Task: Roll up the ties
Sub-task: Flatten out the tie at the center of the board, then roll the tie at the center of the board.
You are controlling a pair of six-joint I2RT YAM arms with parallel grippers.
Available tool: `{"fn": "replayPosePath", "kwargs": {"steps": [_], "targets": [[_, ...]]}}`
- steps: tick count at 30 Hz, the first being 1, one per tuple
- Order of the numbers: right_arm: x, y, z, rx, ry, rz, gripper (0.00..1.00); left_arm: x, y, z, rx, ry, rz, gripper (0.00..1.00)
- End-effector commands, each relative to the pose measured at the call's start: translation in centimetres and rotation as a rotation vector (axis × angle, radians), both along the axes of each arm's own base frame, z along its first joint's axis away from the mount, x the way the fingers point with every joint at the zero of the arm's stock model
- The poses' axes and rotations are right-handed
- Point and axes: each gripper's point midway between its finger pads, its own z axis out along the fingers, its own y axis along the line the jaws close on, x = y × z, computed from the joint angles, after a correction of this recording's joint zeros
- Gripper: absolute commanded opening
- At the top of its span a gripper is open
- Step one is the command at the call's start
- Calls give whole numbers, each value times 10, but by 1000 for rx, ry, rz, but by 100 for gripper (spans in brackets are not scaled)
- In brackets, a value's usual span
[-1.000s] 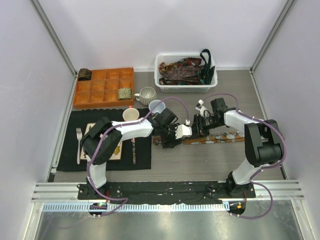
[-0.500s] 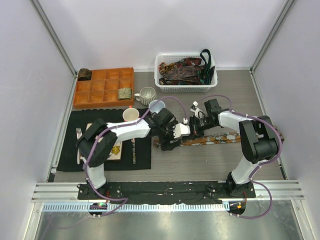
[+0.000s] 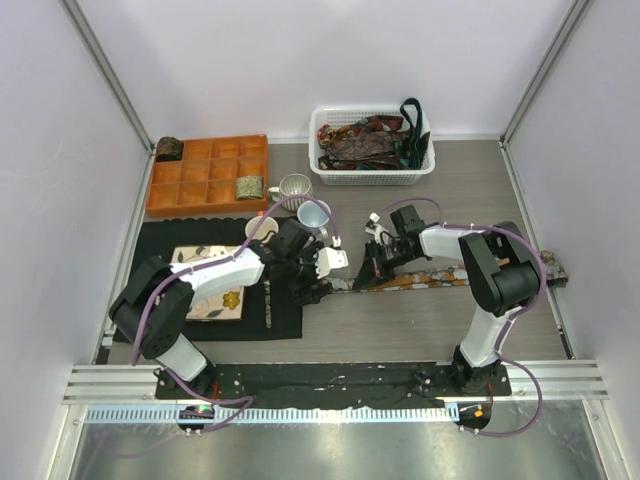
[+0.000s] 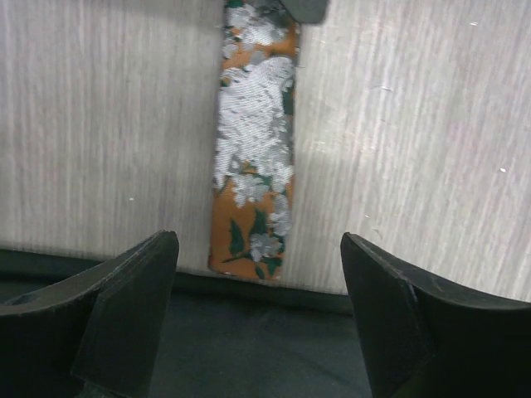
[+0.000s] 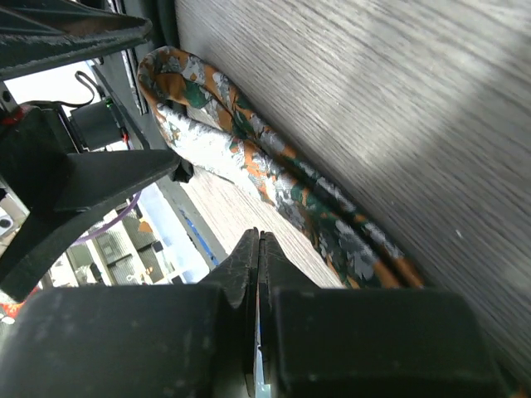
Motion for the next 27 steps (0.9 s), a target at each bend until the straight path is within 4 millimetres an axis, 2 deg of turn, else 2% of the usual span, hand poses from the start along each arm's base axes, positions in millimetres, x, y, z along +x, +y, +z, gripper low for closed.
{"fn": "replayPosePath", "kwargs": {"steps": [1,6,8,14,19,27], "targets": [[16,12,9,24,-54,0,1,13,-16,14,-73,-41,-41,80],[21,16,31,58,-93,-1,1,9,-13,10,-38,-21,-70,72],[24,16,31,57,-100,-16,1,9,-11,10,-29,-22,-74,68],[24,14,7,13,-70,-17,1,11,-9,4,11,-11,-92,65],[21,7,-12,-39,-60,2,1,15,-8,-2,77,-22,-105,59],[23,0,-26,-106,-62,2,1,15,2,-8,146,-37,-119,57]]}}
